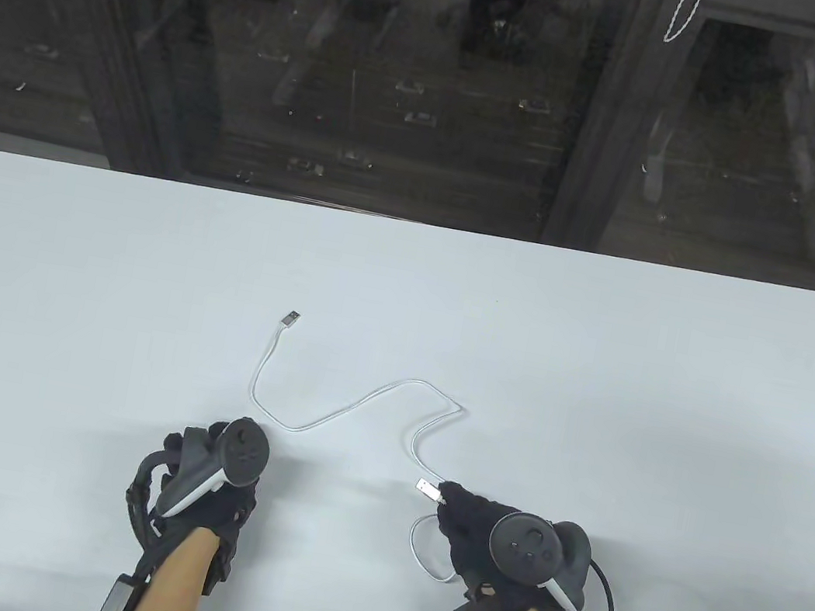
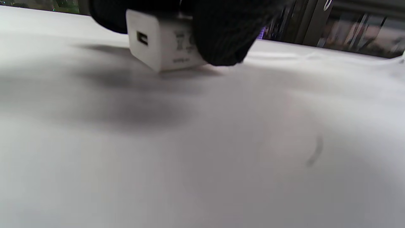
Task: Remove USB cable from charger head with right hand
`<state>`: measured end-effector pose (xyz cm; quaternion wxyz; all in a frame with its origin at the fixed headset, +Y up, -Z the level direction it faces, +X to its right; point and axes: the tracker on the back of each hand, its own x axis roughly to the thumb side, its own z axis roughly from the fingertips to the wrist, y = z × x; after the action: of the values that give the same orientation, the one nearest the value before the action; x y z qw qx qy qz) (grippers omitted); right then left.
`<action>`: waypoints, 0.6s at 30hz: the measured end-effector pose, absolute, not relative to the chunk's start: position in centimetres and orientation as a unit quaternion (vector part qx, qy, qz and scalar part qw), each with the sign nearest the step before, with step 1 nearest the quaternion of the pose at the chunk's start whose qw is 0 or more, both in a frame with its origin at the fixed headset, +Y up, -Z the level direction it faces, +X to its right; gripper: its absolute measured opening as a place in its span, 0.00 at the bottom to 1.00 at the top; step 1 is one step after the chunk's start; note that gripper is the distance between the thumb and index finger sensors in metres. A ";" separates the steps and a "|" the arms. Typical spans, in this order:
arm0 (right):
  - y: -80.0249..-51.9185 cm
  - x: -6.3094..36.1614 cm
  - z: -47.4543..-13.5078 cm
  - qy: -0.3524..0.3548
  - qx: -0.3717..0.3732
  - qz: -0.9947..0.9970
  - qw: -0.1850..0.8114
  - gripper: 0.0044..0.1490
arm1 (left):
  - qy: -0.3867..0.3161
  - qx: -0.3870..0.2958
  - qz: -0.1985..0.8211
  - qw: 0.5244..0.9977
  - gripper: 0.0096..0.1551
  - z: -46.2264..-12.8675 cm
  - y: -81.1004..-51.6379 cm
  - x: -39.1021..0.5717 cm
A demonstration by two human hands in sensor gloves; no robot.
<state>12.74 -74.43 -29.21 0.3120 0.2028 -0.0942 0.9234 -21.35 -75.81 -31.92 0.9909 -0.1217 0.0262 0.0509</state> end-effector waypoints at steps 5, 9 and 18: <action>-74.5 12.7 -29.3 -0.086 0.198 0.924 0.317 0.27 | 0.024 -0.100 0.055 0.993 0.40 -32.0 -75.6 -21.0; -74.3 12.6 -29.3 -0.100 0.195 0.926 0.308 0.27 | -0.003 -0.078 0.136 0.988 0.45 -31.3 -74.4 -20.7; -71.6 9.3 -32.5 -0.162 0.254 0.943 0.140 0.27 | -0.146 -0.074 0.448 0.879 0.48 -30.7 -73.6 -19.2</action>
<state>9.33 -71.61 -32.53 0.1405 0.2541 -0.1618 0.9432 -19.20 -73.56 -30.74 0.8791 -0.0744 -0.1455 0.4478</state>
